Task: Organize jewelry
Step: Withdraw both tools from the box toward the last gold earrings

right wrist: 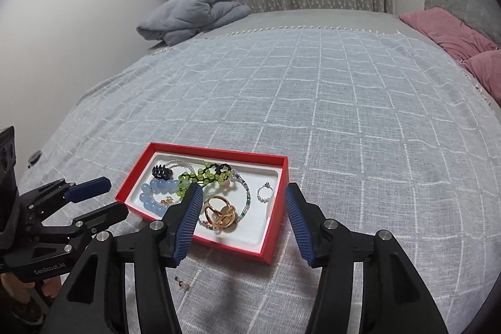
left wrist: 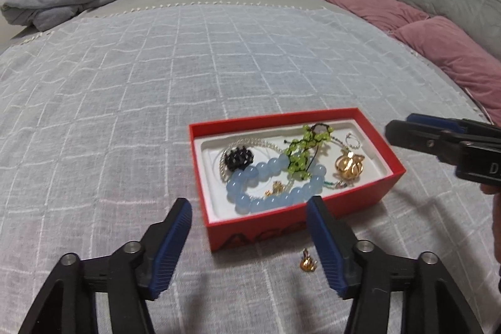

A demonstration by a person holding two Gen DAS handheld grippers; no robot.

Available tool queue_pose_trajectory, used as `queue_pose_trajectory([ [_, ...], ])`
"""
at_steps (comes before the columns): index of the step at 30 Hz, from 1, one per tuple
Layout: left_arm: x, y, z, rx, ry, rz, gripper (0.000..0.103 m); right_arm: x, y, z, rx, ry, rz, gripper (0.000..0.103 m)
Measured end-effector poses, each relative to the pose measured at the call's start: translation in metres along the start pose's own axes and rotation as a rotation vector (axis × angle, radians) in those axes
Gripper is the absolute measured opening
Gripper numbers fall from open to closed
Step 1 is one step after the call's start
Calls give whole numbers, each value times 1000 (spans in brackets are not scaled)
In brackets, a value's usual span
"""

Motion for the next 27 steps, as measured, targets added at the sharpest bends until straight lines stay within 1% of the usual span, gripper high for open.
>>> queue_pose_trajectory([
  [2,2,4,-4,5,-13,-7,72,5,3,1,-5,6,2,63],
  [5,2,9,-10,10,-42,-28,82,12,7,3,-16,19,5,68],
  [7,2,15,-16,16,-65,-46,85,15,10,5,-24,45,-1,73],
  [9,1,22,-22,22,-87,-66,87,17,15,8,-31,70,-9,75],
  [14,-3,40,-32,27,-135,-123,88,19,31,8,-40,102,-48,76],
  [18,-10,58,-42,41,-196,-196,88,12,53,9,-60,129,-125,76],
  [20,-12,64,-46,52,-211,-219,88,7,64,8,-72,128,-168,76],
  [23,-14,69,-48,66,-212,-231,88,0,79,3,-68,128,-197,76],
  [27,-13,72,-45,61,-205,-230,88,-8,92,-6,-53,141,-211,76],
])
Point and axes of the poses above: each gripper's, at about its wrist camera, not at the fingertips, and x roughly against the way its jaws point, z to its right, y to its underside, the point moved 9 cm from there along -x, roughly the way its jaws point, and after that the axes turned 4 degrees about -z, right-handed, at the moved point
